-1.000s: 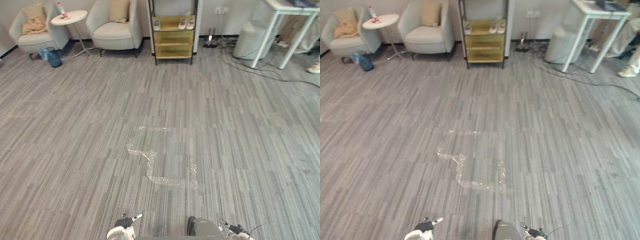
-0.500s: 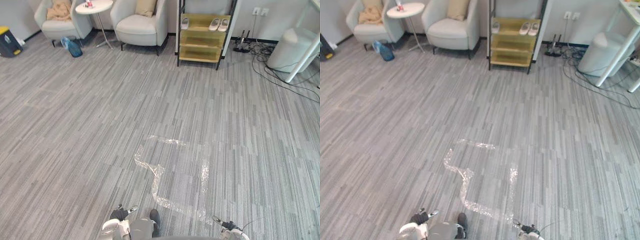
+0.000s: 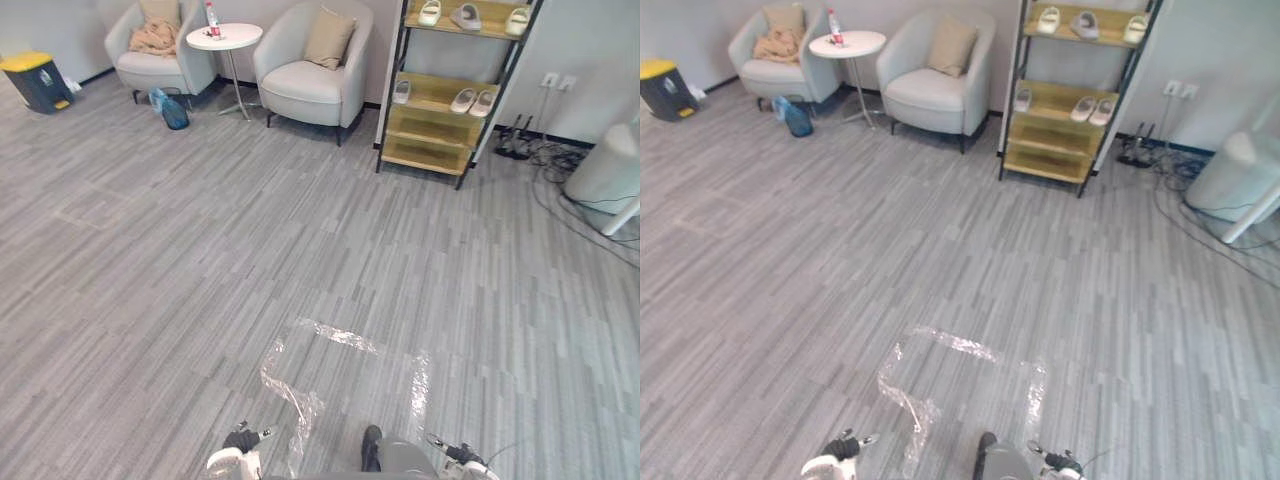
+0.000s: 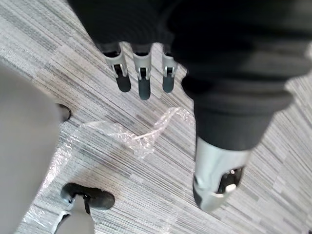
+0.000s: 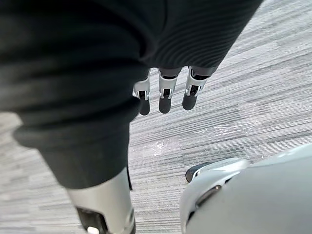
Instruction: Pick up cushions and gather them together orderly.
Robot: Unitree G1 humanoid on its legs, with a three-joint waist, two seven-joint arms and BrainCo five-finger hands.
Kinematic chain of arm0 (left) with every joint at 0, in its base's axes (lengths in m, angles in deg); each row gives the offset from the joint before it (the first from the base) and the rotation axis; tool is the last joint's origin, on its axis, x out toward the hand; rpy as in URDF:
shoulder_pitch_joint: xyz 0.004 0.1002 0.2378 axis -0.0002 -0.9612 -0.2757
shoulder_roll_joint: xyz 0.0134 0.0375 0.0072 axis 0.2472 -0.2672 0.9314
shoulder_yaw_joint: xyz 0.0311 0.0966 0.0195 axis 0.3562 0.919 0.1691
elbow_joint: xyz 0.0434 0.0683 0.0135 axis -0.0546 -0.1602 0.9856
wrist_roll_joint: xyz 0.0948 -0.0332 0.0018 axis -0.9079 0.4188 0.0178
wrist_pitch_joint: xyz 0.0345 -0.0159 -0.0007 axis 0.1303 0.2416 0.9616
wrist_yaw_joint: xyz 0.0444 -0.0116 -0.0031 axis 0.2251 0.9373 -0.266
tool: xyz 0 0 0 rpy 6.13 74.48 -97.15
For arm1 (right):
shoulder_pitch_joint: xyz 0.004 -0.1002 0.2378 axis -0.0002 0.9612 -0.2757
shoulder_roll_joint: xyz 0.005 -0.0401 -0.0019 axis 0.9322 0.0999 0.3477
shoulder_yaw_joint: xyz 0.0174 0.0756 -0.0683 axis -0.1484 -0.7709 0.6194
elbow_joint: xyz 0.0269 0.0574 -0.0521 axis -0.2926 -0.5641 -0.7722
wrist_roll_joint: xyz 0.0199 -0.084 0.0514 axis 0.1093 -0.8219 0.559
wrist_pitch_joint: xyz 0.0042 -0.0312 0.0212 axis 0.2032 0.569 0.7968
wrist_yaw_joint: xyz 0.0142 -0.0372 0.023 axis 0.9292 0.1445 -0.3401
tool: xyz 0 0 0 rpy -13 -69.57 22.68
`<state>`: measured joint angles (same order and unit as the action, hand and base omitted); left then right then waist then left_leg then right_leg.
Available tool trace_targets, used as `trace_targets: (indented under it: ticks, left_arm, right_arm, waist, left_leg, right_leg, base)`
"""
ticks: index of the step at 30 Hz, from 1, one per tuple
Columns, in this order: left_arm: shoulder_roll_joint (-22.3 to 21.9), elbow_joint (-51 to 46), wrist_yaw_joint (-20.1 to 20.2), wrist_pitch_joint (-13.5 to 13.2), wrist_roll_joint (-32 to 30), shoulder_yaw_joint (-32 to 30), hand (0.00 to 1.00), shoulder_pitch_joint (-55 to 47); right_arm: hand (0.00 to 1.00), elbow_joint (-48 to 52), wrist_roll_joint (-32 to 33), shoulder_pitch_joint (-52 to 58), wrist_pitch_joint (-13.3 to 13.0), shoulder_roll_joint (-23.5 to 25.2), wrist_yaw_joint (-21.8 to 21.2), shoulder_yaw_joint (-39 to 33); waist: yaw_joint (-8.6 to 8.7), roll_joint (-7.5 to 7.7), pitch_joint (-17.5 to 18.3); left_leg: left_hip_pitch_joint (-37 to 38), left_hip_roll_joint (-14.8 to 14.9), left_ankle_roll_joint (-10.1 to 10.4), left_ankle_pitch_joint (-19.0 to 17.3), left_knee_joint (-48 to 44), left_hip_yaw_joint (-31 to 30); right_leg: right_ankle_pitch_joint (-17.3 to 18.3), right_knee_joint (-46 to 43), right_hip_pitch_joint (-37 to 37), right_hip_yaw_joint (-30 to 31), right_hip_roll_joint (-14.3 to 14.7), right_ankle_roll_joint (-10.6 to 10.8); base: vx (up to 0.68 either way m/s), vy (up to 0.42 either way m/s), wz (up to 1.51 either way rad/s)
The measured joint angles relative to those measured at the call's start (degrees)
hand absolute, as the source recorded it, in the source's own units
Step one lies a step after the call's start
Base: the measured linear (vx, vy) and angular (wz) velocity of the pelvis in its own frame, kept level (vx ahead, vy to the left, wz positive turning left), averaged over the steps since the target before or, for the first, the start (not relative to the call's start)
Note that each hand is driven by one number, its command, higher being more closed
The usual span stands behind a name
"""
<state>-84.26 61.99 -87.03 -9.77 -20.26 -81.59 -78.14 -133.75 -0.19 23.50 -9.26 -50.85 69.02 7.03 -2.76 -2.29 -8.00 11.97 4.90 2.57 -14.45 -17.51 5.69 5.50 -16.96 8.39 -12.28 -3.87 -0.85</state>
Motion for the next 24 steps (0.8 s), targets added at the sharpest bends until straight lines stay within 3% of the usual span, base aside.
trace_targets:
  ticks: [1,2,3,4,5,8,9,10,11,14,16,24]
  left_arm:
    - [0.00,-0.48,0.30,0.01,-0.39,-0.41,0.00,0.04]
    - [-0.54,-1.74,0.66,0.01,-0.71,-1.88,0.00,0.02]
    - [-0.55,-2.42,0.66,-0.05,-0.71,-2.29,0.00,-0.16]
    - [-0.73,-3.11,0.69,-0.06,-0.71,-2.25,0.00,-0.64]
    - [-0.71,-3.39,0.68,-0.08,-0.68,-2.25,0.00,-0.76]
    - [-0.70,-3.73,0.60,-0.09,-0.70,-2.13,0.00,-0.70]
    - [-0.80,-3.69,0.58,-0.08,-0.69,-2.01,0.00,-0.66]
    - [-0.97,-3.52,0.57,-0.08,-0.71,-1.51,0.00,-0.66]
    - [-0.55,-3.40,0.59,-0.06,-0.70,-1.51,0.00,-0.40]
    - [1.53,-2.49,0.59,-0.04,-0.75,-0.18,0.00,-0.23]
    - [1.82,-1.92,0.65,-0.02,-0.76,0.41,0.00,0.13]
    - [1.58,-0.09,0.71,0.03,-0.77,1.47,0.00,-0.07]
  right_arm:
    - [0.00,0.03,0.00,0.08,0.04,0.05,-0.03,0.27]
    - [0.00,0.58,0.03,0.07,0.09,0.06,0.09,1.95]
    - [0.00,1.13,0.26,0.37,0.09,0.14,0.17,3.17]
    - [0.00,1.41,0.95,0.32,0.09,0.21,0.18,3.45]
    - [0.00,1.62,1.77,0.32,0.09,0.30,0.32,3.35]
    - [0.00,2.22,1.86,-0.85,0.06,0.98,0.52,3.38]
    - [0.00,2.06,1.85,-0.75,0.09,1.08,0.51,3.32]
    - [0.00,2.07,1.81,-0.45,0.09,0.83,0.47,2.91]
    - [0.00,1.95,1.79,-0.44,0.21,1.07,0.62,2.67]
    - [0.00,1.96,1.71,1.61,0.34,2.25,0.50,2.62]
    - [0.00,1.96,1.58,2.51,0.47,3.15,0.46,2.10]
    - [0.00,1.12,1.58,2.88,0.78,2.38,-0.19,0.38]
  waist:
    - [0.07,0.17,-0.11]
    - [-0.29,-0.09,-0.41]
    - [-0.88,-0.38,-0.61]
    - [-1.12,-0.32,-0.59]
    - [-1.18,-0.20,-0.54]
    - [-1.60,0.04,-0.48]
    - [-1.84,-0.02,-0.41]
    - [-2.06,-0.47,-0.15]
    - [-2.44,-0.10,0.17]
    - [-2.28,3.24,1.97]
    - [-2.19,4.05,2.47]
    - [-2.20,2.37,2.41]
  left_leg:
    - [-3.09,1.00,0.57,0.05,-7.36,-0.04]
    - [-10.15,4.02,2.83,1.87,-23.60,0.08]
    - [-13.13,5.66,2.39,1.60,-30.55,0.20]
    - [-15.23,6.29,2.14,0.74,-32.73,0.83]
    - [-16.00,6.52,1.67,0.07,-31.63,1.90]
    - [-17.08,2.99,1.39,-0.97,-12.14,-0.11]
    - [-16.65,1.05,1.13,0.70,-4.81,-3.89]
    - [-16.07,-0.26,2.79,6.42,0.00,-7.50]
    - [-14.57,-0.64,3.44,6.46,0.70,-6.74]
    - [-11.37,-3.18,2.95,6.70,4.06,-4.37]
    - [-9.41,-4.33,2.29,6.78,5.00,-4.38]
    - [-6.41,-4.89,1.02,6.54,8.55,-4.64]
  right_leg:
    - [0.48,0.76,-1.51,-0.72,0.24,0.05]
    - [2.04,1.85,-4.82,-1.71,1.42,-1.25]
    - [2.88,2.14,-6.89,-1.72,2.17,-2.22]
    - [3.41,2.59,-9.10,-1.68,2.47,-1.71]
    - [3.48,3.19,-10.30,-1.71,2.46,-1.51]
    - [4.18,5.09,-12.61,2.05,1.94,-0.25]
    - [4.55,5.00,-12.69,3.46,1.81,0.36]
    - [5.17,4.43,-12.81,5.00,2.28,1.36]
    - [5.45,4.19,-13.56,6.58,1.95,1.86]
    - [5.82,5.45,-15.03,7.95,-0.94,3.07]
    - [5.35,6.44,-16.84,8.10,-1.91,3.77]
    - [5.32,8.45,-18.40,9.66,-1.74,3.76]
  base:
    - [0.33,-0.202,0.44]
    - [0.36,-0.150,0.30]
    - [0.36,-0.121,0.10]
    - [0.33,-0.081,-0.17]
    - [0.28,-0.049,-0.36]
    - [0.31,0.065,-0.58]
    - [0.29,0.184,-0.72]
    - [0.25,0.172,-0.73]
    - [0.33,0.182,-0.55]
    - [0.26,0.171,-0.23]
    - [0.18,0.121,-0.04]
    - [0.02,0.017,-0.03]
